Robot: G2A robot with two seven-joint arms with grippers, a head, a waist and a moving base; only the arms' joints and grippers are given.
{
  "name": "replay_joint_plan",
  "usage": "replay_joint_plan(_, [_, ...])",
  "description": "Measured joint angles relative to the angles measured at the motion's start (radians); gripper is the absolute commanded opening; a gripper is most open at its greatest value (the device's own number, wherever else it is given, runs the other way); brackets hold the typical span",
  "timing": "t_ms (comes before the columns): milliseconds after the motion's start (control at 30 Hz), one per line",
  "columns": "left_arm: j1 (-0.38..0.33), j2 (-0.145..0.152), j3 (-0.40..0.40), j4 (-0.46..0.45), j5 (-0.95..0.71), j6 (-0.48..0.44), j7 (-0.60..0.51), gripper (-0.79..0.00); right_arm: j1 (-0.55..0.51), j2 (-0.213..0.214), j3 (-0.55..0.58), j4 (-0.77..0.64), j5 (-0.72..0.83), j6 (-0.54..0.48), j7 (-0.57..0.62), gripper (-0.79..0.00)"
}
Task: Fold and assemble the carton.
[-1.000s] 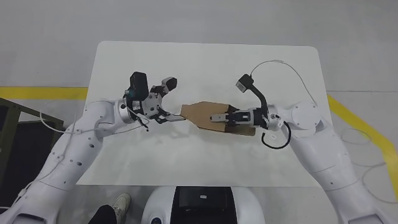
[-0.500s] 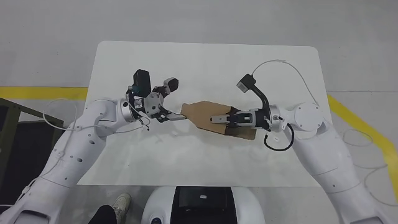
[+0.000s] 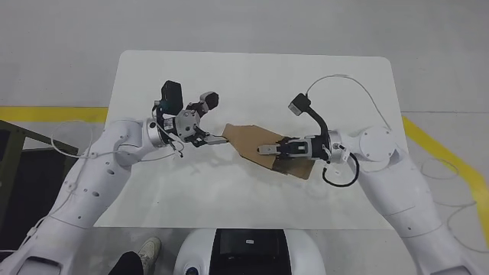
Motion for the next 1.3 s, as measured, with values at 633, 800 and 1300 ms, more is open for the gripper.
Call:
replay_joint_plan(633, [-0.004, -0.005, -0.001, 0.013, -0.006, 0.011, -0.049, 0.0, 0.007, 0.0, -0.018, -0.007, -0.026, 0.006, -0.008, -0.785])
replay_joint_plan(800, [-0.017, -0.014, 0.013, 0.035, -0.02, 0.001, -0.064, 0.0, 0.002, 0.002, -0.009, -0.011, 0.002, -0.003, 0.003, -0.785])
replay_joint_plan(1300, [-0.015, -0.017, 0.019, 0.039, -0.046, 0.0, -0.07, 0.0, -0.003, 0.004, -0.006, -0.022, 0.035, -0.013, 0.027, -0.785])
